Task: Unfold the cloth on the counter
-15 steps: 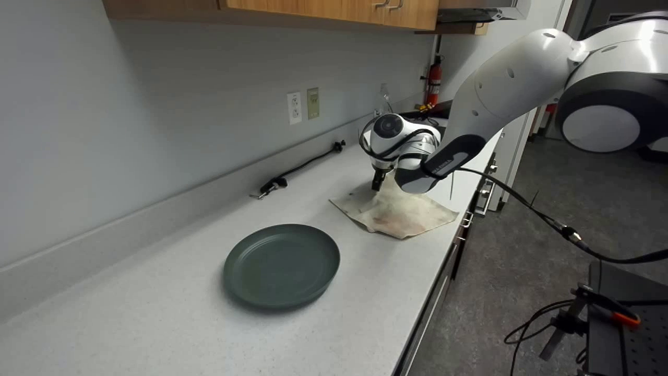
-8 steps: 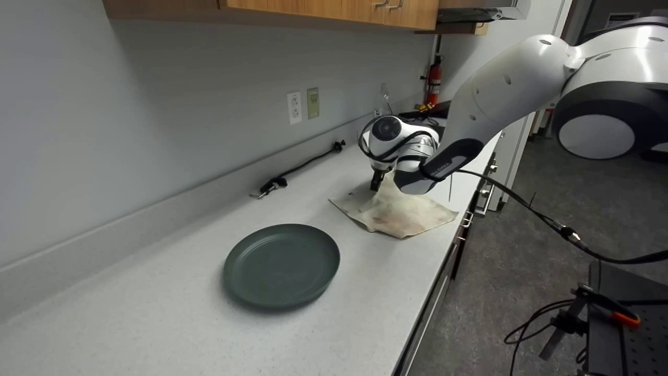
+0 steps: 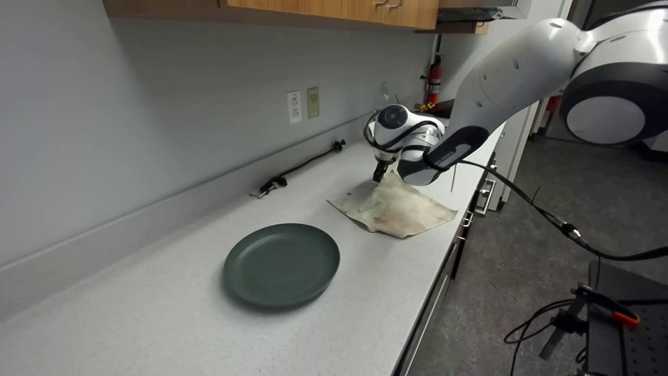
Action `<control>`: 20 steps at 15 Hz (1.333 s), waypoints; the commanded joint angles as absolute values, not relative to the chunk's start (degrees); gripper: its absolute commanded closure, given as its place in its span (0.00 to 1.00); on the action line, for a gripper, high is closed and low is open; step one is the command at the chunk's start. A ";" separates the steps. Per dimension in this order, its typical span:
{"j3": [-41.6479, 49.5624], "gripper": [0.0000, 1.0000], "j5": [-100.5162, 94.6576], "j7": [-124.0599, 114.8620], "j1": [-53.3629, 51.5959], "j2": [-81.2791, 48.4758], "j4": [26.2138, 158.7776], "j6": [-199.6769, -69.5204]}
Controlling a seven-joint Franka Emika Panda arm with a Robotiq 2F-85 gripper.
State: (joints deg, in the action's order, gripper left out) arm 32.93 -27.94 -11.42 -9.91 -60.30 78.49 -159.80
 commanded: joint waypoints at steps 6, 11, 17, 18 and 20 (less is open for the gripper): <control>35.22 0.00 -28.53 -9.08 -9.25 -47.05 90.16 -161.42; 21.73 0.00 -24.74 0.54 -1.39 -35.82 98.94 -164.32; 6.83 0.00 -14.69 10.88 9.31 -25.18 109.11 -164.38; 4.70 0.00 -12.54 12.47 10.86 -23.81 110.72 -164.48; 0.81 0.00 -7.90 15.53 13.60 -20.52 114.65 -164.88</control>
